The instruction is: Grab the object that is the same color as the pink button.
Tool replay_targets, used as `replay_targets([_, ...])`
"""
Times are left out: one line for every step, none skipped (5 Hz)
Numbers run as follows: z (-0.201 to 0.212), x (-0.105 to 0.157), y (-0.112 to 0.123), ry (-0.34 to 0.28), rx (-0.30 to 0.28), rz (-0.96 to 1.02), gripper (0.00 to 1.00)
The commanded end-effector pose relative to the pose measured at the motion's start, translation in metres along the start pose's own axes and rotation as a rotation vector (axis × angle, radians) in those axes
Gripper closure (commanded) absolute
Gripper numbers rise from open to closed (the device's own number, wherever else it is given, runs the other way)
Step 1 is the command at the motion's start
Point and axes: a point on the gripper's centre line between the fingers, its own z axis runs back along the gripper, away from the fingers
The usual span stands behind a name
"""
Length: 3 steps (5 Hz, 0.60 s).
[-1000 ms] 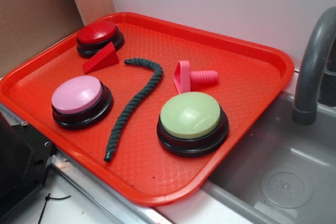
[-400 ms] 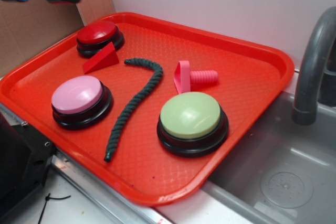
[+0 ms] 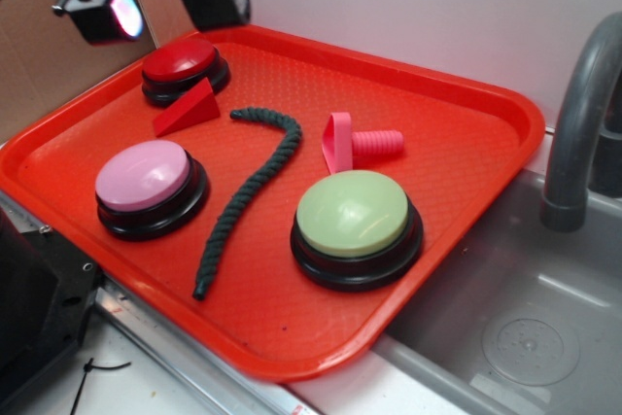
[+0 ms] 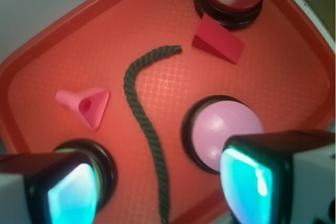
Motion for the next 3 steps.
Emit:
replay_targets([-0.042,0.027,-0.049,-0.068,-0.047,0.098,0.00])
replay_targets([-0.063,0.032,-0.062,-0.051,-0.041,0.097,0.00])
replay_targets([-0.079,0.028,-0.074,-0.043,-0.012,0.071,0.00])
